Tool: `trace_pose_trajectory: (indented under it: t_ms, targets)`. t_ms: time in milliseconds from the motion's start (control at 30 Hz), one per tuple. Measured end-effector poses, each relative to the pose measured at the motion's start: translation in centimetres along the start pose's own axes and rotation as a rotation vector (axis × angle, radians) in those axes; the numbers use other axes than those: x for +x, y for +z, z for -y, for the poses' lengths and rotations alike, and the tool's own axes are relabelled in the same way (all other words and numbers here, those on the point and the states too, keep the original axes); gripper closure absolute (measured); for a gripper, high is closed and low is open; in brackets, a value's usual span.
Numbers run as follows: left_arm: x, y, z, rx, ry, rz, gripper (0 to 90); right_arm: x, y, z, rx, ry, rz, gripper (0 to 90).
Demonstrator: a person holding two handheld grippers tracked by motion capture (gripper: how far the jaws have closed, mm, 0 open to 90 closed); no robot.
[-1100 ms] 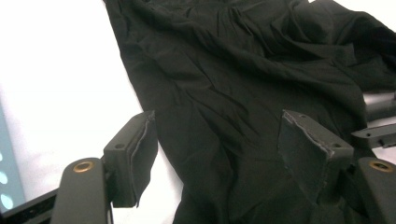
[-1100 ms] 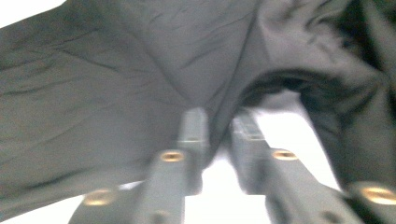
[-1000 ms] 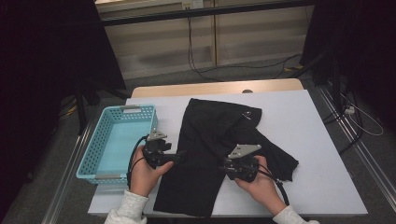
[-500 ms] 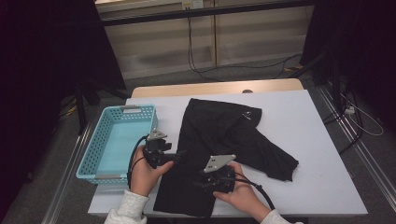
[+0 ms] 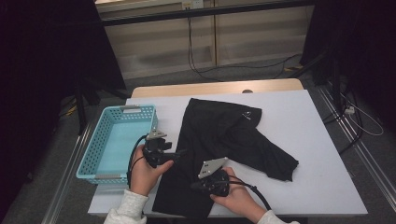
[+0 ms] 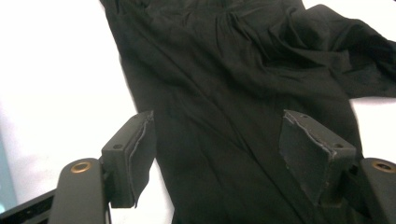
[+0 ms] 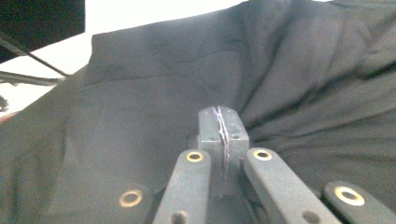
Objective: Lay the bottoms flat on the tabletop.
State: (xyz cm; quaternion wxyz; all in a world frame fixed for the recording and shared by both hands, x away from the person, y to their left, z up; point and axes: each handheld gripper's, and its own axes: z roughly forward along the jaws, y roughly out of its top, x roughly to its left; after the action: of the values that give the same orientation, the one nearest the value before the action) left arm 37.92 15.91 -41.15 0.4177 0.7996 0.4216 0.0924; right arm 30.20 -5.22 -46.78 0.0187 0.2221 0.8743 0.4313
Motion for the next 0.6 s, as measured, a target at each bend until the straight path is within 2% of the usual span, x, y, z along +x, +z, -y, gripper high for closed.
trace_pose_trajectory:
  t_ms: [33, 100, 133, 200, 267, 333, 367, 600]
  targets:
    - [0.1, -0.1, 0.0, 0.01, 0.014, -0.001, 28.3, 0.2, 0.1, 0.0, -0.002, -0.003, -0.003, 89.7]
    - [0.0, -0.1, 0.0, 0.012, 0.014, -0.001, 28.1, 0.5, 0.2, -0.1, 0.003, -0.012, -0.014, 88.8]
    - [-0.1, -0.1, 0.0, 0.018, 0.025, -0.002, 28.1, 0.7, 0.2, -0.2, 0.008, -0.023, -0.013, 86.0]
    - [-0.1, 0.0, 0.0, 0.016, 0.021, 0.001, 27.7, 0.9, 0.1, -0.4, 0.015, -0.026, -0.007, 73.6]
    - [-0.1, 0.0, 0.0, 0.021, 0.022, 0.002, 27.0, 0.6, -0.6, -0.6, 0.009, -0.023, 0.028, 66.8]
    - [-0.3, 0.1, 0.0, 0.016, 0.012, 0.007, 26.3, -0.2, -1.9, -0.6, -0.025, 0.004, 0.037, 62.7]
    - [-0.2, 0.2, 0.0, 0.024, 0.025, 0.005, 26.1, -0.7, -2.6, -0.5, -0.041, 0.022, 0.053, 59.9]
    - [-0.7, 0.9, 0.0, 0.031, 0.034, 0.009, 24.1, -5.0, -7.7, 1.1, -0.096, 0.132, 0.236, 54.8]
